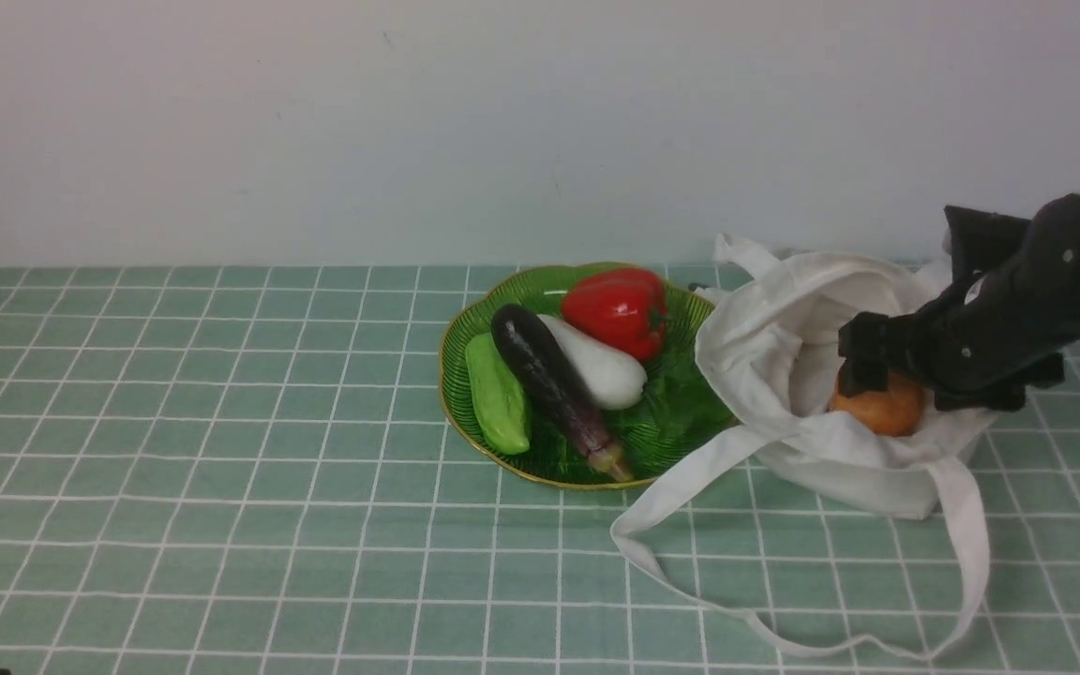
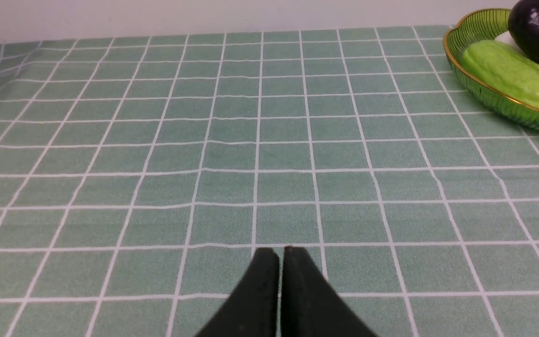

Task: Take vegetables from cloth bag on blue coffee tablecloth place on plate.
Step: 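Reach into the bag and grasp the item inside with the right gripper, then take the potato out of the bag and place it in the dish with the right gripper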

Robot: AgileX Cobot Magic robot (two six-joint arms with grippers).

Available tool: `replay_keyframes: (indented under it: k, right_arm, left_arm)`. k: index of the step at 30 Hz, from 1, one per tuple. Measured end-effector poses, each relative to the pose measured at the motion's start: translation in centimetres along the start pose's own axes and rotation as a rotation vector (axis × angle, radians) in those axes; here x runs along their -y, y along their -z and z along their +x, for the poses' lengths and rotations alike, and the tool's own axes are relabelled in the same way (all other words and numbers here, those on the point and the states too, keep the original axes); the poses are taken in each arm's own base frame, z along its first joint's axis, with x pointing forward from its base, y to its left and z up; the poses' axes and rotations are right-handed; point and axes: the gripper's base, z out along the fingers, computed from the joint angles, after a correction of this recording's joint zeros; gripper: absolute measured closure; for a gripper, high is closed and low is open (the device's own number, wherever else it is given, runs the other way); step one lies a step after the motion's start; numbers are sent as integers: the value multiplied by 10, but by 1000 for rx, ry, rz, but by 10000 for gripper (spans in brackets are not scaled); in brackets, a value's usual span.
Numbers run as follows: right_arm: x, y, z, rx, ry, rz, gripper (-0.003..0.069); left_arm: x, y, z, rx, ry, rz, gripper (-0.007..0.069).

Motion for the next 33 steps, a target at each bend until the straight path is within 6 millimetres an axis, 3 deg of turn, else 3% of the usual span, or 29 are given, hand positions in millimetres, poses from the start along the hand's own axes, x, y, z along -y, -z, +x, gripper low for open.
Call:
replay_keyframes:
  k: [5, 9, 13, 16, 19, 21, 23, 25, 26, 30, 33]
  right_arm:
    - [1, -13, 2, -2, -9, 2, 53]
    - [1, -15, 2, -5, -9, 3, 155]
    - [1, -13, 2, -6, -1, 3, 161]
    - [-1, 4, 0, -10, 21, -2, 161]
    - [-6, 44, -6, 17, 18, -28, 161]
    - [-7, 54, -7, 30, 10, -41, 161]
    - [-16, 82, -7, 42, -3, -95, 161]
    - [-24, 91, -5, 49, 18, -121, 161]
    - [-38, 100, -2, 57, 48, -172, 161]
    - [-74, 103, 6, 83, 112, -273, 161]
    - [-109, 94, 14, 142, 204, -330, 161]
  left_arm:
    - [0, 0, 0, 0, 0, 0, 632]
    - [0, 0, 0, 0, 0, 0, 632]
    - [0, 0, 0, 0, 0, 0, 632]
    - [0, 0, 0, 0, 0, 0, 632]
    - [0, 0, 0, 0, 0, 0, 632]
    - [0, 0, 0, 0, 0, 0, 632]
    - [0, 0, 0, 0, 0, 0, 632]
    - [0, 0, 0, 0, 0, 0, 632]
    - [0, 0, 0, 0, 0, 0, 632]
    - [0, 0, 0, 0, 0, 0, 632]
    - [0, 0, 0, 0, 0, 0, 632]
